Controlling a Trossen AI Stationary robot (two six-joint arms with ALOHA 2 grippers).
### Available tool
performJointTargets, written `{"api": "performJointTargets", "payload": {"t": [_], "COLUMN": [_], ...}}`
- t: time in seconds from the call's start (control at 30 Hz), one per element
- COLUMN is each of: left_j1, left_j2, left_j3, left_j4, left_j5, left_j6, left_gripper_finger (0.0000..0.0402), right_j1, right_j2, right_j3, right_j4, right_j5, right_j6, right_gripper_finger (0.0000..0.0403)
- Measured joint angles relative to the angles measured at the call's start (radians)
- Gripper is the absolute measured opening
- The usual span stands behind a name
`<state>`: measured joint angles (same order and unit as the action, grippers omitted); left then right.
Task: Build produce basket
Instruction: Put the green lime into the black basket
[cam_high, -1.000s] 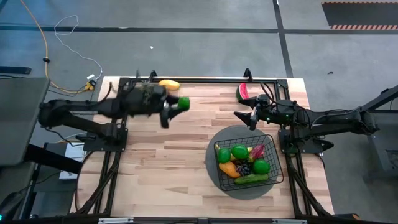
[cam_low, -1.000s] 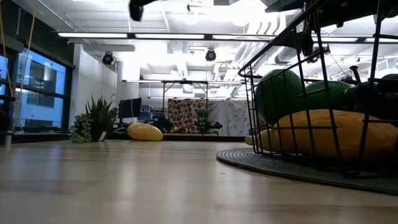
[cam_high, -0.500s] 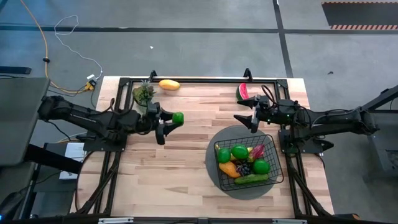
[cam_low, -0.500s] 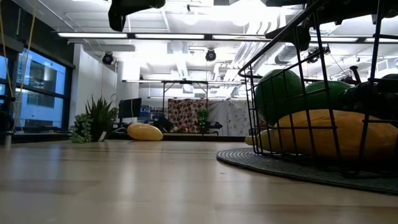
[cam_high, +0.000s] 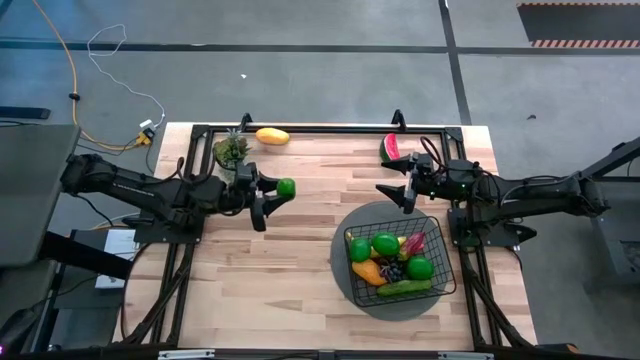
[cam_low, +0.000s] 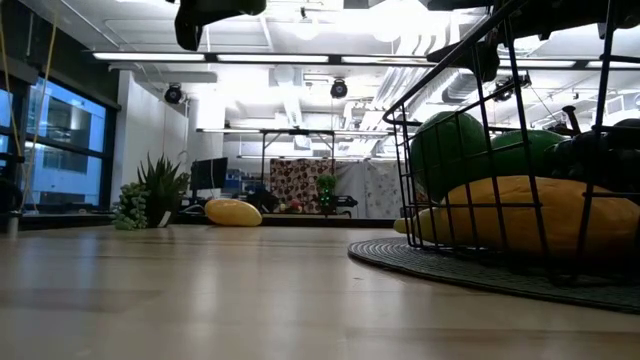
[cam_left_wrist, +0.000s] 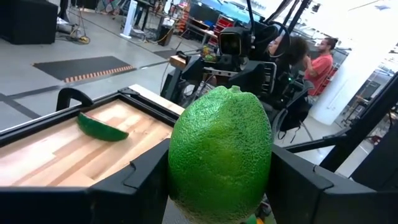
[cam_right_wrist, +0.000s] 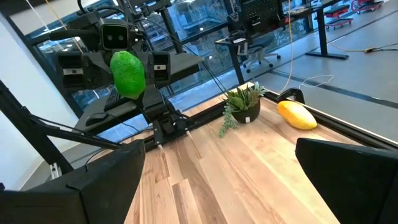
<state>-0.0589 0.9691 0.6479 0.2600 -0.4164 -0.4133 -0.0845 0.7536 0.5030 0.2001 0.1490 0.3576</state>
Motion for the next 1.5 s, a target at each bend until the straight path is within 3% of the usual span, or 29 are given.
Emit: {"api": "performJointTargets", "payload": {"t": [0.5,0.63,0.83,0.97,1.13,1.27,1.5], "left_j1": [0.0,0.0,0.001,0.008,0.041,0.078,0.129], "left_j2": [0.0,0.022,0.136,0.248,0.39,0.464,0.515], "left_j3": [0.0,0.001,0.006,0.073,0.184,0.258,0.304], "left_j4": [0.0,0.017,0.231,0.284,0.283,0.284,0.285], "left_j5": [0.0,0.0,-0.003,0.058,0.207,0.303,0.313], "left_j6": [-0.006,-0.078,-0.338,-0.505,-0.674,-0.71,-0.719], "left_gripper_finger": [0.0209,0.0209,0.0209,0.0209,0.0209,0.0209,0.0209], "right_j1": [0.0,0.0,0.002,0.03,0.068,0.095,0.136], "right_j2": [0.0,0.0,0.043,0.131,0.255,0.327,0.398], "right_j3": [0.0,0.0,0.017,0.111,0.237,0.321,0.398], "right_j4": [0.024,0.102,0.199,0.088,-0.025,-0.116,-0.131], "right_j5": [0.001,0.001,-0.035,-0.049,-0.053,-0.059,-0.176], "right_j6": [0.004,0.007,-0.017,-0.17,-0.334,-0.359,-0.363], "right_gripper_finger": [0.0399,0.0399,0.0399,0.0399,0.0399,0.0399,0.0399]}}
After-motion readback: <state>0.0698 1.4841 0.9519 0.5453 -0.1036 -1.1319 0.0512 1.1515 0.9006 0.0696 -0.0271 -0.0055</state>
